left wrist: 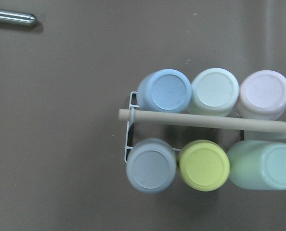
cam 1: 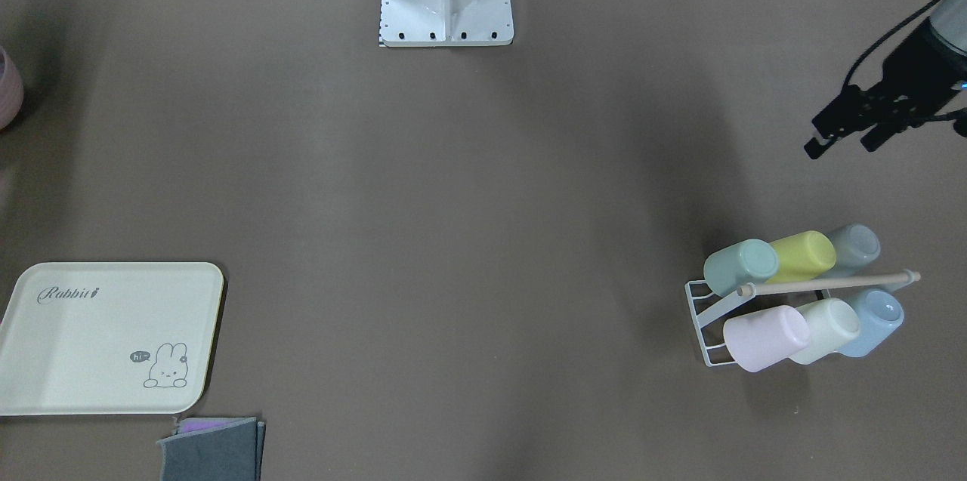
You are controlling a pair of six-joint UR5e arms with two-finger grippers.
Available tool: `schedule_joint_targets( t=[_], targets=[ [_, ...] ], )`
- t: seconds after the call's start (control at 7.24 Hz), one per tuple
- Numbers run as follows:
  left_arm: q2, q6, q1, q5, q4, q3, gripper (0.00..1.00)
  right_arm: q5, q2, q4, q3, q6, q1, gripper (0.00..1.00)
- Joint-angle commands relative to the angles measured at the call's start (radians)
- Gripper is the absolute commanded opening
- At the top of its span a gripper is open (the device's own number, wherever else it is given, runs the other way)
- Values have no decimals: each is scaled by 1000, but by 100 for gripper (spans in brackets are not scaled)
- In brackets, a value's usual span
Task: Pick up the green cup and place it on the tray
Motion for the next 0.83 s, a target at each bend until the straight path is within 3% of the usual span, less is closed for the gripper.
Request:
schedule_joint_targets(
  t=[0.0, 0.14, 0.41, 0.69],
  targets=[
    [-1, -158, 184, 166, 0, -101, 98, -36, 98, 5, -65, 4, -70, 100],
    [-2, -217, 278, 248, 0, -132, 98, -55, 155, 90, -164, 6, -84, 99],
    [-2, -221, 488, 496, 11, -161, 98, -73, 212, 454, -409, 152, -127, 97],
    [-26, -210, 677, 714, 117, -170, 98, -124, 296, 485, -432, 373, -214, 96]
  ],
)
